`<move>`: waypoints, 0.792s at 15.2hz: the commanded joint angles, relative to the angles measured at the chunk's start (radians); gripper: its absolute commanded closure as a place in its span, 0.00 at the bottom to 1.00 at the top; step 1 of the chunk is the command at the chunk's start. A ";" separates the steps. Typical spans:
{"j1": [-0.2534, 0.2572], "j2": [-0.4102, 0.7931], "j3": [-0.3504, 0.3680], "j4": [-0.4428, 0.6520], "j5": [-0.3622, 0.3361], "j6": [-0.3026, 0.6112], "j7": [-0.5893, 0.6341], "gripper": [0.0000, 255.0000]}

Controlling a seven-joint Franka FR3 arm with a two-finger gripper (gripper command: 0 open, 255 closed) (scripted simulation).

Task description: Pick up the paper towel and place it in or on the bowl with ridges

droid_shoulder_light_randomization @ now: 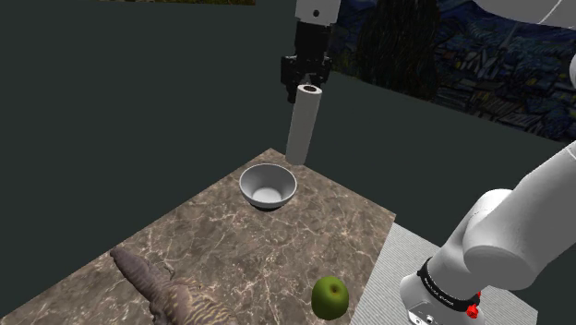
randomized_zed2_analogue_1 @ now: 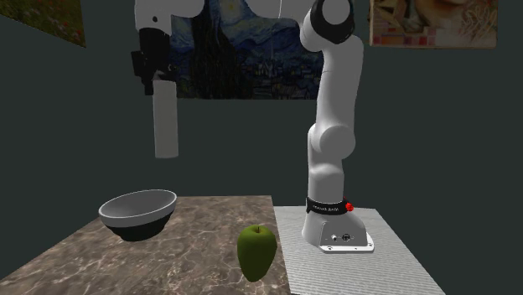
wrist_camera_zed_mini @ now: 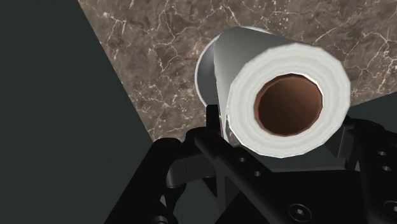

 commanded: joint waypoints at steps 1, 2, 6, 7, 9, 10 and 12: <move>0.004 0.086 0.009 0.114 -0.010 -0.028 0.017 1.00; 0.008 0.130 0.014 0.177 -0.016 -0.046 0.027 1.00; 0.025 0.286 0.027 0.393 -0.039 -0.106 0.057 1.00; 0.024 0.280 0.026 0.371 -0.038 -0.090 0.055 1.00; 0.023 0.269 0.025 0.328 -0.036 -0.058 0.053 1.00; 0.023 0.264 0.025 0.308 -0.036 -0.043 0.051 1.00; 0.022 0.255 0.025 0.269 -0.034 -0.013 0.049 1.00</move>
